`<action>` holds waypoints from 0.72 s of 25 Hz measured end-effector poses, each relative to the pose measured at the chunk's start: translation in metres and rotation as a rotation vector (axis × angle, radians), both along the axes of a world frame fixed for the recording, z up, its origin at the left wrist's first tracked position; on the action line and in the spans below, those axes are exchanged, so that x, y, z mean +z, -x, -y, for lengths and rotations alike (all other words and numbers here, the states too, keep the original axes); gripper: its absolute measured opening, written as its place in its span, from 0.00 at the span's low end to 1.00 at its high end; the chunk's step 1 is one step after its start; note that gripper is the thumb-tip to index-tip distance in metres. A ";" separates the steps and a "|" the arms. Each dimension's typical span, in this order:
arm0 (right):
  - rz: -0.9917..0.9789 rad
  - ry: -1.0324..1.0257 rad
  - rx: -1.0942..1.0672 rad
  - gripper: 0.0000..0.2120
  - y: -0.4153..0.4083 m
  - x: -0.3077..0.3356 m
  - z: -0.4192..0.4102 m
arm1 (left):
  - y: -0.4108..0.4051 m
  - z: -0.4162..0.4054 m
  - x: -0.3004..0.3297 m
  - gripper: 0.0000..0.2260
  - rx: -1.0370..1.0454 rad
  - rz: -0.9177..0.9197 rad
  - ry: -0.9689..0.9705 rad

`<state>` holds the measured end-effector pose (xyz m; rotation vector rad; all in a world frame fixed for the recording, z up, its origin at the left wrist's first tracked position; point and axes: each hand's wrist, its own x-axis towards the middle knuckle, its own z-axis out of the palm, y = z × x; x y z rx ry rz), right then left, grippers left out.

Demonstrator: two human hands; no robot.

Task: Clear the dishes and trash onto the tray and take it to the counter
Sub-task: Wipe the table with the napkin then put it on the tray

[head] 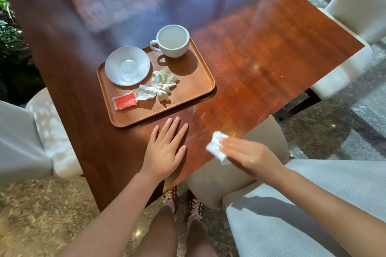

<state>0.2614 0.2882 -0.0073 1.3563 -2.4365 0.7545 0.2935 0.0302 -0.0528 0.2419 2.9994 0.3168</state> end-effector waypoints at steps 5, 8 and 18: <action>0.097 -0.012 -0.237 0.11 0.057 0.022 0.047 | -0.002 0.016 0.002 0.24 -0.017 0.007 -0.009; 0.204 -0.057 -0.341 0.10 0.098 0.028 0.082 | -0.002 0.025 0.003 0.24 -0.012 0.002 -0.016; 0.142 -0.417 -0.381 0.15 0.157 -0.015 0.136 | -0.003 0.026 0.000 0.24 0.001 -0.001 -0.015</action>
